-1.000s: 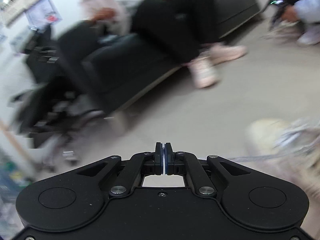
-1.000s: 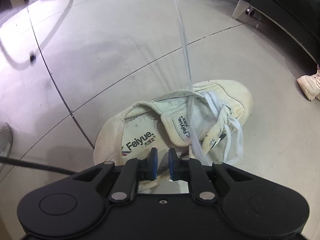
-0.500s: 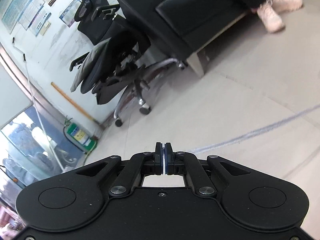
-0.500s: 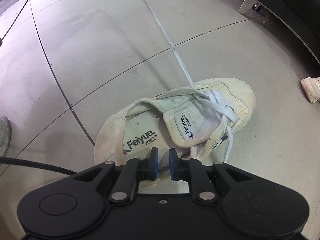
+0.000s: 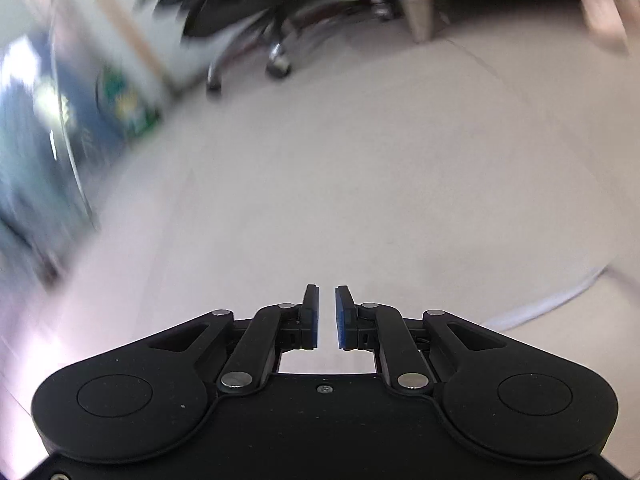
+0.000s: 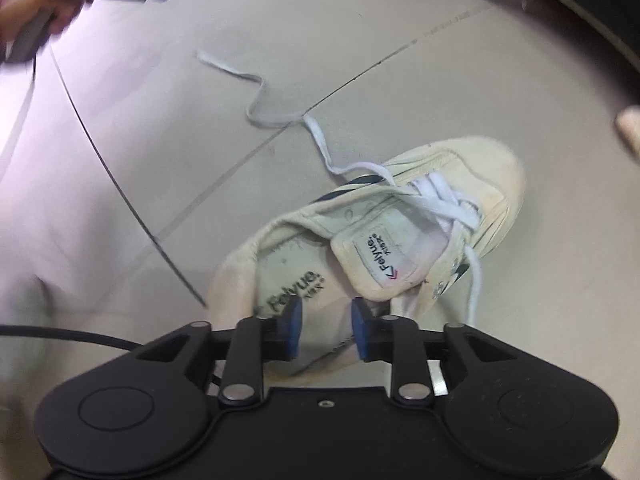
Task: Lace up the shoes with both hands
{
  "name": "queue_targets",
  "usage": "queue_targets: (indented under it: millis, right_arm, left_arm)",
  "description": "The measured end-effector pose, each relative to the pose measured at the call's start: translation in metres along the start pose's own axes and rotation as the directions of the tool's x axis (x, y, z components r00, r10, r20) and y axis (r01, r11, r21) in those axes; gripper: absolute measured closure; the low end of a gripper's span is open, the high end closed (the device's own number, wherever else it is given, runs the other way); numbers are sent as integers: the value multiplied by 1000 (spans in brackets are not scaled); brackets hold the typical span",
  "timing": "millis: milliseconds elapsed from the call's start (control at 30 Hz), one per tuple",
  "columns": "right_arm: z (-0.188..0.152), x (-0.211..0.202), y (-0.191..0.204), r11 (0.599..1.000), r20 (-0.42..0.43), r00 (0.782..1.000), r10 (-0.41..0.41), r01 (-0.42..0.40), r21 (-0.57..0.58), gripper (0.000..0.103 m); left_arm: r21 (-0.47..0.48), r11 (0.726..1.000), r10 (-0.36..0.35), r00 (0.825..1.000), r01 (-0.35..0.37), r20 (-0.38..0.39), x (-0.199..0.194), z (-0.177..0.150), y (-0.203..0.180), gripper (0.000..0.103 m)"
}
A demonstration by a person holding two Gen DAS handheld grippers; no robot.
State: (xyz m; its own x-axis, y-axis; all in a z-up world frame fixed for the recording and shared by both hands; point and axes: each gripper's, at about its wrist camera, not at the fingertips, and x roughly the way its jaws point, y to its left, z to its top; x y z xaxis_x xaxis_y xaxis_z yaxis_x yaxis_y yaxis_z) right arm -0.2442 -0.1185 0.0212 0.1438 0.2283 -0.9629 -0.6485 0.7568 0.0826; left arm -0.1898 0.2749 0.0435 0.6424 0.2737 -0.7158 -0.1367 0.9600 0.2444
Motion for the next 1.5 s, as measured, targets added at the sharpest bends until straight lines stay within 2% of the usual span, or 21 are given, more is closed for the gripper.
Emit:
queue_targets:
  millis: [33, 100, 200, 233, 300, 333, 367, 400, 467, 533, 600, 667, 733, 767, 833, 1033, 1167, 1233, 1300, 1367, 1500]
  right_arm:
    - [2, -11, -7, 998, -14, 1000, 22, -21, 53, 77]
    - [0, -42, -24, 983, -18, 999, 38, -34, 178, 69]
    - [-32, -100, -69, 876, 27, 999, -35, 18, 483, 58]
    - [-56, -118, -90, 779, 39, 996, -83, 40, 626, 57]
    - [-103, -135, -123, 566, 44, 987, -157, 53, 823, 57]
    - [-132, -136, -137, 428, 39, 981, -188, 46, 902, 57]
    - [-167, -135, -152, 252, 29, 975, -221, 29, 967, 58]
    - [-195, -130, -162, 113, 16, 971, -240, 11, 994, 58]
    - [-242, -115, -175, -117, -15, 964, -266, -16, 993, 59]
    - [-269, -101, -182, -237, -30, 964, -265, -35, 971, 59]
    - [-284, -92, -186, -308, -36, 961, -273, -52, 950, 59]
    - [-290, -83, -190, -329, -49, 960, -277, -46, 943, 60]
    - [-289, -78, -191, -316, -85, 957, -278, -8, 949, 60]
    - [-286, -75, -191, -300, -93, 957, -274, 7, 954, 61]
    - [-278, -69, -193, -254, -107, 959, -262, 38, 966, 78]
    - [-254, -58, -217, -129, -123, 945, -302, 88, 988, 88]
    - [-217, -56, -231, 78, -65, 939, -339, 97, 992, 89]
    - [-205, -59, -232, 134, -54, 928, -368, 110, 985, 89]
    - [-201, -64, -231, 145, -76, 913, -400, 145, 979, 88]
    - [-207, -70, -226, 112, -116, 897, -427, 180, 977, 84]
    - [-223, -61, -223, 100, -151, 896, -418, 211, 972, 79]
  left_arm:
    - [-22, 999, -27, 1000, 28, 15, -8, 3, 1, 93]
    - [2, 983, -186, 980, 186, 66, -34, 12, -16, 89]
    - [84, 916, -400, 912, 393, 89, -60, 16, -63, 85]
    - [110, 881, -470, 879, 461, 82, -64, 16, -81, 85]
    - [173, 770, -626, 779, 614, 19, -69, 10, -135, 85]
    - [196, 748, -648, 762, 634, 4, -69, 4, -152, 85]
    - [267, 718, -663, 748, 643, -17, -71, -6, -180, 85]
    - [319, 711, -656, 754, 626, -17, -73, -12, -195, 85]
    - [413, 695, -642, 767, 588, -11, -78, -24, -222, 85]
    - [447, 656, -667, 745, 607, -33, -86, -32, -232, 85]
    - [488, 613, -688, 723, 621, -55, -89, -41, -236, 85]
    - [512, 598, -688, 723, 617, -67, -87, -48, -239, 85]
    - [503, 602, -684, 725, 621, -76, -82, -52, -238, 85]
    - [487, 607, -686, 724, 628, -80, -79, -53, -236, 85]
    - [463, 612, -688, 720, 641, -88, -69, -46, -240, 85]
    - [446, 615, -691, 717, 650, -94, -62, -34, -234, 85]
    - [451, 605, -693, 713, 656, -107, -56, -23, -245, 85]
    - [455, 603, -692, 713, 655, -110, -57, -24, -247, 85]
    - [461, 602, -690, 715, 652, -110, -59, -25, -247, 85]
    - [463, 610, -683, 723, 643, -103, -61, -26, -246, 85]
    - [450, 622, -675, 730, 641, -106, -63, -26, -242, 85]
